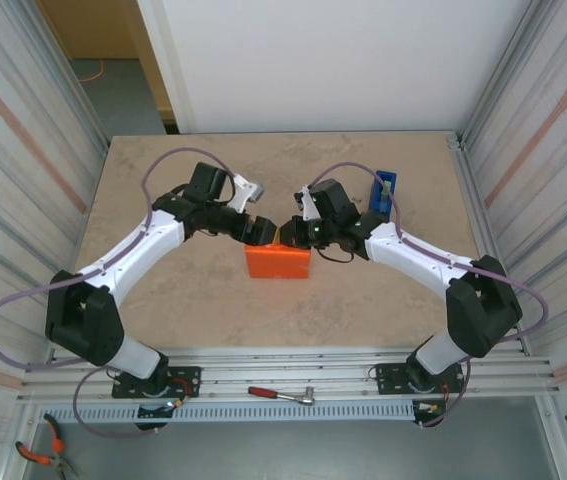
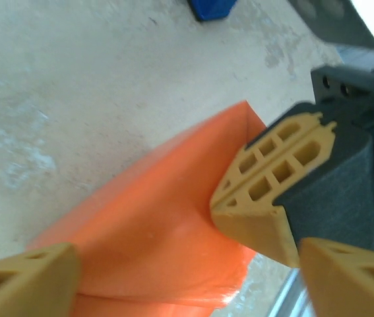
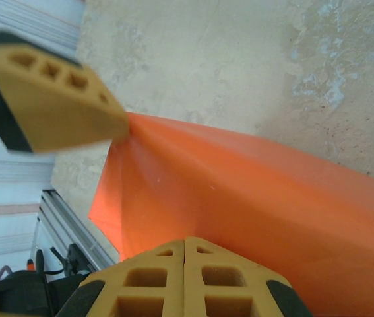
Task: Wrap the gift box in paper
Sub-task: Fold the wrapping paper for the gift box.
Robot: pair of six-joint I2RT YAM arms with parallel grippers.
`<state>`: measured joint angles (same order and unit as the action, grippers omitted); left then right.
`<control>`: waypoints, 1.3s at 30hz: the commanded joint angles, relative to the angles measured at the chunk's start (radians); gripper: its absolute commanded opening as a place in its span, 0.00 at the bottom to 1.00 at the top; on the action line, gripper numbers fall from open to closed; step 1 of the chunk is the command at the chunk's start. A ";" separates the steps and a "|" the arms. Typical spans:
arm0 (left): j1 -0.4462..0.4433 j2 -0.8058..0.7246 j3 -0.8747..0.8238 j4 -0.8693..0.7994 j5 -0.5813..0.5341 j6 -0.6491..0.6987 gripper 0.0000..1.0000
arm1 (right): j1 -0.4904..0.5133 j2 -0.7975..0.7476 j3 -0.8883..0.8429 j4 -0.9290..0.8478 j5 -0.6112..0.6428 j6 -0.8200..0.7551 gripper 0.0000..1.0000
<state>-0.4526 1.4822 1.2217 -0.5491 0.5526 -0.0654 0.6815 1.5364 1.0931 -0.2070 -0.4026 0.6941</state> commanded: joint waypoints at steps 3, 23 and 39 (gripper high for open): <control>0.017 -0.065 0.025 0.058 -0.140 -0.016 0.99 | 0.008 0.020 -0.051 -0.121 0.048 -0.048 0.00; 0.024 -0.042 0.036 0.028 0.057 0.165 0.11 | -0.020 0.025 -0.081 -0.106 0.017 -0.060 0.00; -0.080 0.041 0.020 -0.022 0.023 0.228 0.10 | -0.052 0.025 -0.104 -0.092 -0.017 -0.071 0.00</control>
<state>-0.5213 1.5146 1.2369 -0.5507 0.5606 0.1356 0.6456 1.5242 1.0466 -0.1352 -0.4660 0.6456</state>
